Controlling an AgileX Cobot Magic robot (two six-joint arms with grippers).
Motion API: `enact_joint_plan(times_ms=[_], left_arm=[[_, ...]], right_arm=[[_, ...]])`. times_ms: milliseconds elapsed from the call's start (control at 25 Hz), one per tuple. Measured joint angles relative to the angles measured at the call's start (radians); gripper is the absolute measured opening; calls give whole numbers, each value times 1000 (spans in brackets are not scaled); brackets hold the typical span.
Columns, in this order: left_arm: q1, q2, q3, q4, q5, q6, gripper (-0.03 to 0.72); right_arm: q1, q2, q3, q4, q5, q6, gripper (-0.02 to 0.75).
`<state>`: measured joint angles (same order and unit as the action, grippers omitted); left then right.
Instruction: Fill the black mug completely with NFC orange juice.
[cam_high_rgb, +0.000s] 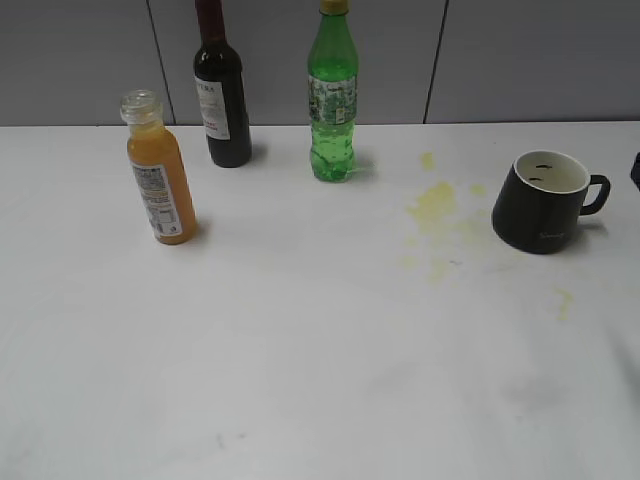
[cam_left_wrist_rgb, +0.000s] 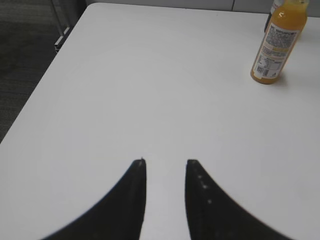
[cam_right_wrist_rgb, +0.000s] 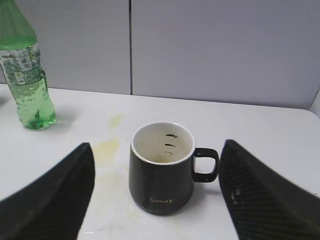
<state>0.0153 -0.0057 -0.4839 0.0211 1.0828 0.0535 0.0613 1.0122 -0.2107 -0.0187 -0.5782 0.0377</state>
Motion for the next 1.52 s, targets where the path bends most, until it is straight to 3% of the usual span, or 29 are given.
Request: enact_joint_plan(times_ms=[120, 280, 440, 680, 920, 1280, 1520], left_arm=[[0, 0, 0, 0, 0, 0, 219], [0, 0, 0, 0, 0, 0, 219], [0, 0, 0, 0, 0, 0, 219], [0, 0, 0, 0, 0, 0, 219], [0, 0, 0, 0, 0, 0, 219], [0, 0, 0, 0, 0, 0, 219], [0, 0, 0, 0, 0, 0, 219]], right_arm=[[0, 63, 13, 0, -84, 0, 586], [0, 174, 115, 30, -431, -18, 586], [0, 312, 167, 89, -599, -29, 586], [-4, 497, 169, 127, -624, -30, 586], [-109, 631, 151, 121, -624, -30, 586], [-269, 779, 15, 19, -628, -31, 586], [-300, 915, -117, -61, -629, -32, 586]])
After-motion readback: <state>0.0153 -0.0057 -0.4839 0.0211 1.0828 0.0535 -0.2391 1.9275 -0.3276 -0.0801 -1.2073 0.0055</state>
